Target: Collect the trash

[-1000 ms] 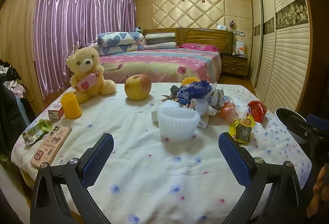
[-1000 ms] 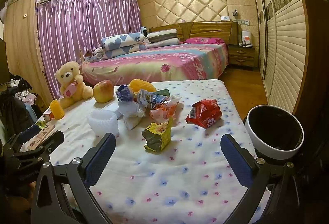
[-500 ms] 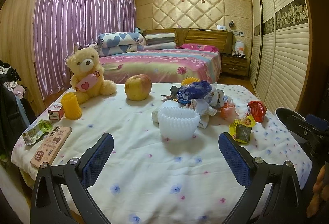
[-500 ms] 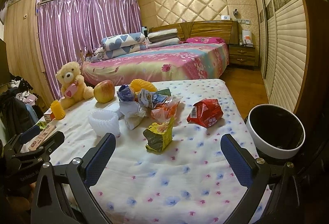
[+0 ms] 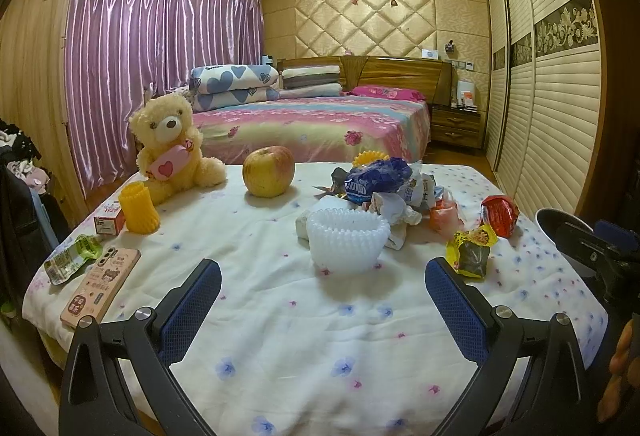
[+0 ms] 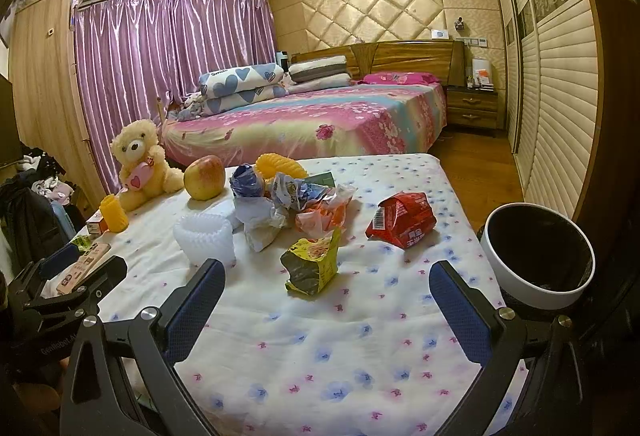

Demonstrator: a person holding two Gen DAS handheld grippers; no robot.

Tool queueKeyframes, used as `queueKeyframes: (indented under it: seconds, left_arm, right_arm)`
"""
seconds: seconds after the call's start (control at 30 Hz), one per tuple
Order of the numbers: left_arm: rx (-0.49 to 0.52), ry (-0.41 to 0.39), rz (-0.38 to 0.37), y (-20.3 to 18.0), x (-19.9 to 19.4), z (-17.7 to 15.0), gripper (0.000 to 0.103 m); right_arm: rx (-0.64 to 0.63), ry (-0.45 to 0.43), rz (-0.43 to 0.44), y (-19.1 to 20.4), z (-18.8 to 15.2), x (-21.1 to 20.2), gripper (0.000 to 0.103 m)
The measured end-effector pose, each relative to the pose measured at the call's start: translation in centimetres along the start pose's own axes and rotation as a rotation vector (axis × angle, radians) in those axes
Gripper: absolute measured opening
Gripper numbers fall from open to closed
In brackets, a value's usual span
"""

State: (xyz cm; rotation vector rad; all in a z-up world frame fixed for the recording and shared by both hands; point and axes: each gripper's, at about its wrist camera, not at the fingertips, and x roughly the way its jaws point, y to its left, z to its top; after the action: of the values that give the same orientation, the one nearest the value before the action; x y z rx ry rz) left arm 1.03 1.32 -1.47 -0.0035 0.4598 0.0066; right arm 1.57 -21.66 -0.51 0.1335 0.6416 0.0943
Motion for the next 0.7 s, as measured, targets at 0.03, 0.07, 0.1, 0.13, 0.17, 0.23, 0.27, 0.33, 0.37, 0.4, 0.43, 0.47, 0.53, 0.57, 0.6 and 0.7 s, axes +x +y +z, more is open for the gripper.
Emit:
queueKeyframes:
  seconds: [0.03, 0.07, 0.1, 0.13, 0.17, 0.23, 0.27, 0.33, 0.37, 0.4, 0.43, 0.47, 0.53, 0.57, 0.6, 0.7]
  left_arm:
    - [0.000, 0.001, 0.001, 0.1, 0.1, 0.0, 0.103]
    - [0.002, 0.000, 0.001, -0.3, -0.2, 0.0, 0.103]
    - [0.001, 0.002, 0.001, -0.2, -0.2, 0.0, 0.103]
    - [0.001, 0.002, 0.001, -0.2, -0.2, 0.0, 0.103]
    - [0.001, 0.001, 0.002, -0.1, -0.2, -0.1, 0.103]
    - [0.002, 0.000, 0.001, -0.2, -0.3, -0.1, 0.103]
    - [0.002, 0.001, 0.000, -0.3, -0.2, 0.0, 0.103]
    - [0.003, 0.001, 0.000, -0.3, -0.2, 0.0, 0.103]
    - [0.002, 0.002, -0.002, -0.3, -0.2, 0.0, 0.103]
    - [0.001, 0.003, -0.005, -0.2, -0.2, 0.0, 0.103]
    - [0.001, 0.005, -0.008, -0.2, -0.1, 0.0, 0.103]
    - [0.001, 0.007, -0.008, -0.2, -0.1, 0.0, 0.103]
    - [0.000, 0.011, -0.009, -0.1, 0.1, -0.1, 0.102]
    - [-0.001, 0.015, -0.006, -0.1, 0.3, 0.0, 0.102]
    - [-0.002, 0.018, -0.001, 0.0, 0.5, 0.0, 0.102]
    - [-0.011, 0.035, -0.007, 0.1, 1.0, 0.1, 0.102]
  right_arm:
    - [-0.001, 0.001, 0.000, 0.0, 0.0, 0.0, 0.102]
    - [0.000, 0.002, 0.000, 0.1, 0.0, 0.0, 0.102]
    - [0.001, 0.004, 0.001, 0.1, 0.0, 0.0, 0.102]
    - [0.002, 0.006, 0.002, 0.1, 0.0, 0.0, 0.102]
    - [0.002, 0.007, 0.002, 0.2, 0.0, 0.0, 0.102]
    - [0.003, 0.005, 0.002, 0.1, 0.0, 0.1, 0.102]
    - [0.003, 0.005, 0.002, 0.1, 0.0, 0.1, 0.102]
    - [0.002, 0.006, 0.002, 0.1, 0.0, 0.1, 0.102]
    - [0.002, 0.007, 0.002, 0.2, 0.0, 0.1, 0.102]
    - [0.003, 0.008, 0.001, 0.1, -0.1, 0.1, 0.102]
    - [0.005, 0.010, 0.004, 0.1, -0.1, 0.3, 0.102]
    - [0.007, 0.013, 0.006, 0.1, -0.2, 0.3, 0.102]
    - [0.012, 0.019, 0.008, -0.1, -0.3, 0.5, 0.102]
    - [0.013, 0.022, 0.007, -0.1, -0.3, 0.6, 0.102]
    - [0.014, 0.027, 0.007, -0.2, -0.4, 0.8, 0.102]
    - [0.021, 0.040, -0.001, -0.4, -0.5, 1.2, 0.102]
